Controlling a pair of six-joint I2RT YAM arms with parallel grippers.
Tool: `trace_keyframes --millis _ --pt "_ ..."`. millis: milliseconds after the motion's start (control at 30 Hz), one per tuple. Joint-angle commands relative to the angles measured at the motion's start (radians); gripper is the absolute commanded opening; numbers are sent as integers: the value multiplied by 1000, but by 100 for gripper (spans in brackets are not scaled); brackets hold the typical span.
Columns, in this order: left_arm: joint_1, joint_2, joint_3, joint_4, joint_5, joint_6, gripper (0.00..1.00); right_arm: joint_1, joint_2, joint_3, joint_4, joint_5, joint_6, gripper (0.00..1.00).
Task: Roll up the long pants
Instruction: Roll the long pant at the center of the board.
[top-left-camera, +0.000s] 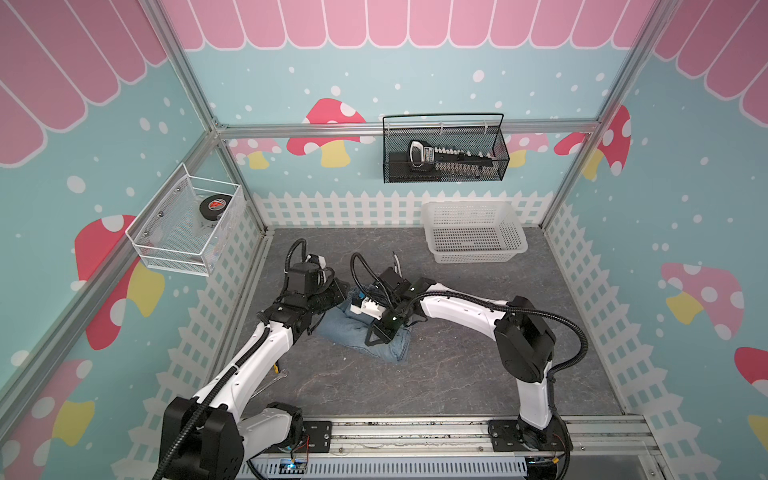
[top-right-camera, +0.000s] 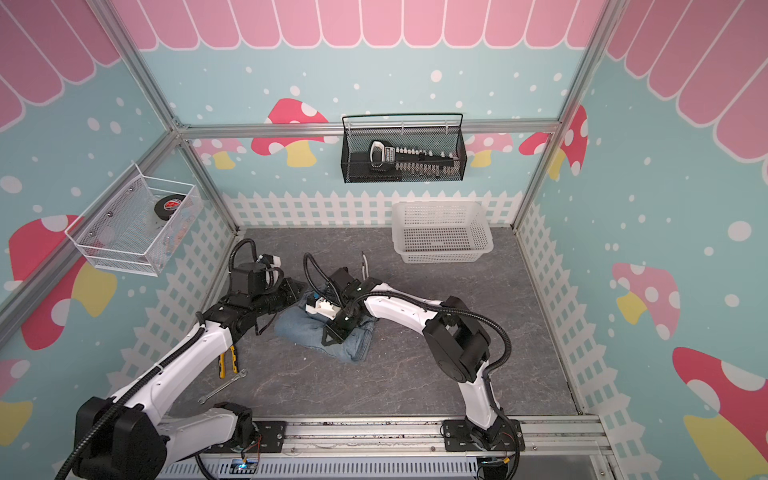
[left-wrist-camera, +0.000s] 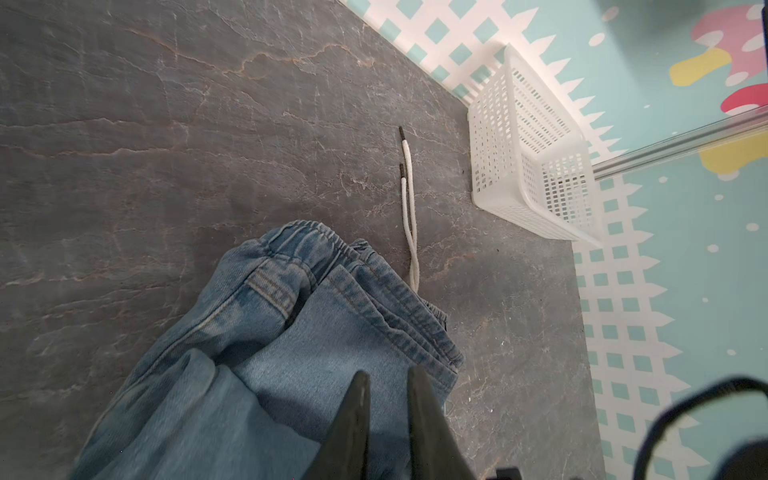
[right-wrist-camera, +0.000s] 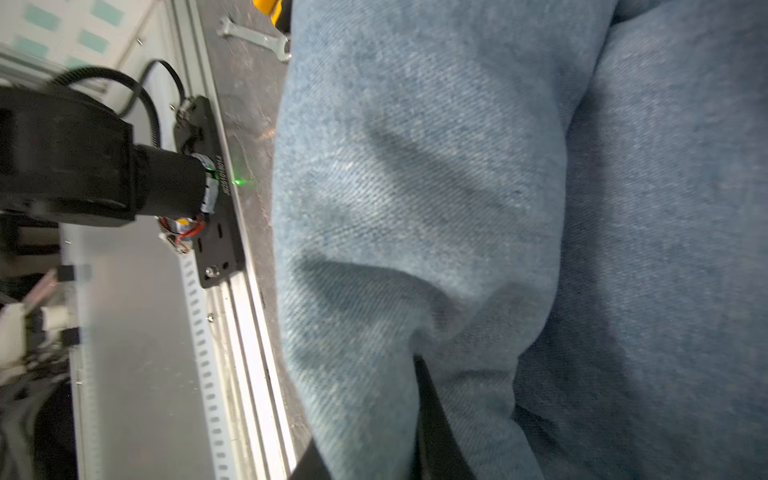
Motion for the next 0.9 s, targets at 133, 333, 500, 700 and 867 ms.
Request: trace_keyframes --millis 133,333,500,700,867 --pt "-10 122 13 163 8 -43 26 -60 32 45 27 -103 79 7" --pt "-11 221 123 150 33 -26 25 -71 38 57 30 -139 137 3" --pt "-20 160 112 105 29 -26 25 -42 -101 -126 138 -146 204 1" --pt "-68 -22 72 -12 -43 -27 26 3 -294 -395 501 -191 478 1" --pt "-83 -122 64 -82 -77 -33 26 25 -328 -379 514 -201 517 0"
